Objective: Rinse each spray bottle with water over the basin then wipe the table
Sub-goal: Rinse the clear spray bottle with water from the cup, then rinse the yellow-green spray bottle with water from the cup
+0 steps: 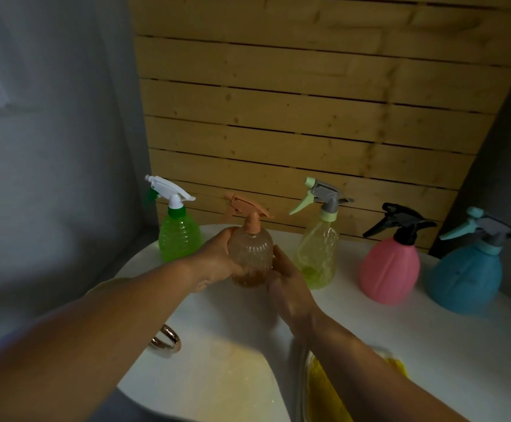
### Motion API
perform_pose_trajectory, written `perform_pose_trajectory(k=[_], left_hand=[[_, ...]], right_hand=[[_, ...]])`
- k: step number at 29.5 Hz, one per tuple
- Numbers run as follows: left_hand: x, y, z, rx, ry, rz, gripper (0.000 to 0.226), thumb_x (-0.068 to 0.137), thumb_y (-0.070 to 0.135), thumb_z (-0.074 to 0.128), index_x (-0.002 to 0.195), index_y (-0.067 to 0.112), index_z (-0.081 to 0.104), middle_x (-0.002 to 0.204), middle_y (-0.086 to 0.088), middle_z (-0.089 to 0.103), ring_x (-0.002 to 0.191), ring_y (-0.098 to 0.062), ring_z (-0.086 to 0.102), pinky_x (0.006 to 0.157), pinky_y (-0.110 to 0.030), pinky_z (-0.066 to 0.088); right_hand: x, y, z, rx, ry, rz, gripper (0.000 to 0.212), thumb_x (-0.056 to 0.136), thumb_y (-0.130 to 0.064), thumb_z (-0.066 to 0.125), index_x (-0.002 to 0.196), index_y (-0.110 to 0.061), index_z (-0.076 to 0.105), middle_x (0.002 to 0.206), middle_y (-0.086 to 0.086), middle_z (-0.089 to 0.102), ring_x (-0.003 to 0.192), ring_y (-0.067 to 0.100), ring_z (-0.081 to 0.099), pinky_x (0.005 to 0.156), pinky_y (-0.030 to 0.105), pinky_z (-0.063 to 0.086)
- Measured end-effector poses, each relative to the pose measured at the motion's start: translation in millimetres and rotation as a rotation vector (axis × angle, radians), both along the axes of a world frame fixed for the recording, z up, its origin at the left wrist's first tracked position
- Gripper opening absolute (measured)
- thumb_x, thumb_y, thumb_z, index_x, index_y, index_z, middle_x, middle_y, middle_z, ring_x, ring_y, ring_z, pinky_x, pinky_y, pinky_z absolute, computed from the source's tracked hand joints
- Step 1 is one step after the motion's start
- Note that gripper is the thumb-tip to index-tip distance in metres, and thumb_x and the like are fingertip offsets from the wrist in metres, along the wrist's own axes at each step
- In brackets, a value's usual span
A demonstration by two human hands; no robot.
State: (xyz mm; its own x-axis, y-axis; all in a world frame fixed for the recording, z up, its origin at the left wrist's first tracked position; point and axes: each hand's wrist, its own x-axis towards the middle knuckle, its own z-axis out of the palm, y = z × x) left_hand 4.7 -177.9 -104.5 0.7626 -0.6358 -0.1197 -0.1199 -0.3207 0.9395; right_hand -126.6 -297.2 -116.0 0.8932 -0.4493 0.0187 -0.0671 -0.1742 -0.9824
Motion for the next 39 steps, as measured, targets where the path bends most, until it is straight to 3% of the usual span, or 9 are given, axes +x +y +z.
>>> perform_pose_trajectory(k=[3, 6, 11, 20, 23, 26, 28, 31, 39], left_hand=[[1, 1, 1, 0.008, 0.006, -0.01, 0.103, 0.055, 0.013, 0.097, 0.144, 0.025, 0.047, 0.123, 0.003, 0.069, 0.115, -0.015, 0.066, 0.099, -0.041, 0.057], [0, 1, 3, 0.004, 0.003, -0.024, 0.113, 0.042, 0.027, 0.094, 0.144, 0.027, 0.046, 0.124, 0.004, 0.069, 0.116, -0.014, 0.066, 0.098, -0.039, 0.057], [4, 1, 4, 0.007, 0.005, -0.03, 0.107, 0.049, 0.017, 0.091, 0.145, 0.024, 0.045, 0.124, 0.003, 0.069, 0.114, -0.014, 0.067, 0.097, -0.039, 0.058], [1, 3, 10, 0.03, 0.023, -0.023, 0.104, 0.056, 0.009, 0.095, 0.146, 0.023, 0.045, 0.125, 0.002, 0.069, 0.115, -0.016, 0.068, 0.098, -0.041, 0.057], [-2, 3, 10, 0.077, 0.024, -0.009, 0.114, 0.055, 0.012, 0.1, 0.151, 0.024, 0.04, 0.128, 0.004, 0.068, 0.115, -0.014, 0.068, 0.097, -0.039, 0.058], [-11, 1, 14, 0.204, 0.001, 0.068, 0.153, 0.034, 0.038, 0.103, 0.161, 0.025, 0.019, 0.145, 0.0, 0.056, 0.129, -0.019, 0.058, 0.108, -0.04, 0.05], [-28, -2, 23, 0.27, 0.021, 0.216, 0.142, 0.057, 0.026, 0.1, 0.164, 0.016, 0.007, 0.158, -0.006, 0.04, 0.142, -0.025, 0.043, 0.11, -0.029, 0.04], [-52, -10, 27, 0.26, 0.07, 0.452, 0.106, 0.074, 0.011, 0.09, 0.156, 0.004, 0.024, 0.151, -0.013, 0.044, 0.136, -0.029, 0.046, 0.092, -0.027, 0.04], [-86, -37, 27, 0.208, 0.116, 0.551, 0.071, 0.076, 0.012, 0.082, 0.138, 0.005, 0.047, 0.132, -0.015, 0.058, 0.118, -0.03, 0.059, 0.099, -0.035, 0.052]], right_hand=[[1, 2, -3, -0.011, -0.003, 0.003, 0.055, 0.087, -0.032, 0.061, 0.141, -0.031, 0.054, 0.122, -0.01, 0.072, 0.11, 0.006, 0.068, 0.096, 0.036, 0.056], [2, 5, 0, -0.013, 0.004, 0.001, 0.061, 0.08, -0.041, 0.061, 0.14, -0.032, 0.053, 0.118, -0.011, 0.073, 0.107, 0.004, 0.069, 0.093, 0.032, 0.056], [10, 4, -5, 0.015, 0.014, 0.009, 0.067, 0.083, -0.041, 0.061, 0.148, -0.033, 0.046, 0.127, -0.008, 0.069, 0.112, 0.008, 0.068, 0.101, 0.044, 0.055], [4, 7, -4, -0.019, 0.04, -0.004, 0.08, 0.069, -0.057, 0.066, 0.144, -0.034, 0.05, 0.126, -0.011, 0.069, 0.112, 0.006, 0.066, 0.1, 0.04, 0.054], [-6, 15, 3, -0.079, 0.064, -0.04, 0.064, 0.076, -0.048, 0.061, 0.138, -0.029, 0.056, 0.123, -0.013, 0.069, 0.113, 0.011, 0.066, 0.097, 0.04, 0.054], [-23, 17, 15, -0.179, 0.05, -0.192, 0.037, 0.095, -0.016, 0.056, 0.131, -0.023, 0.063, 0.109, -0.02, 0.061, 0.103, 0.004, 0.058, 0.084, 0.02, 0.042], [-36, 12, 18, -0.199, -0.014, -0.362, 0.025, 0.093, -0.01, 0.059, 0.113, -0.024, 0.067, 0.098, -0.018, 0.064, 0.094, 0.009, 0.063, 0.078, 0.024, 0.045], [-48, 2, 22, -0.192, -0.132, -0.562, 0.021, 0.087, -0.012, 0.068, 0.101, -0.025, 0.058, 0.102, -0.005, 0.061, 0.092, 0.016, 0.061, 0.078, 0.029, 0.045], [-50, -30, 41, -0.264, -0.089, -0.515, 0.082, 0.092, -0.023, 0.072, 0.158, -0.01, 0.026, 0.159, 0.008, 0.036, 0.148, 0.023, 0.031, 0.113, 0.029, 0.03]])
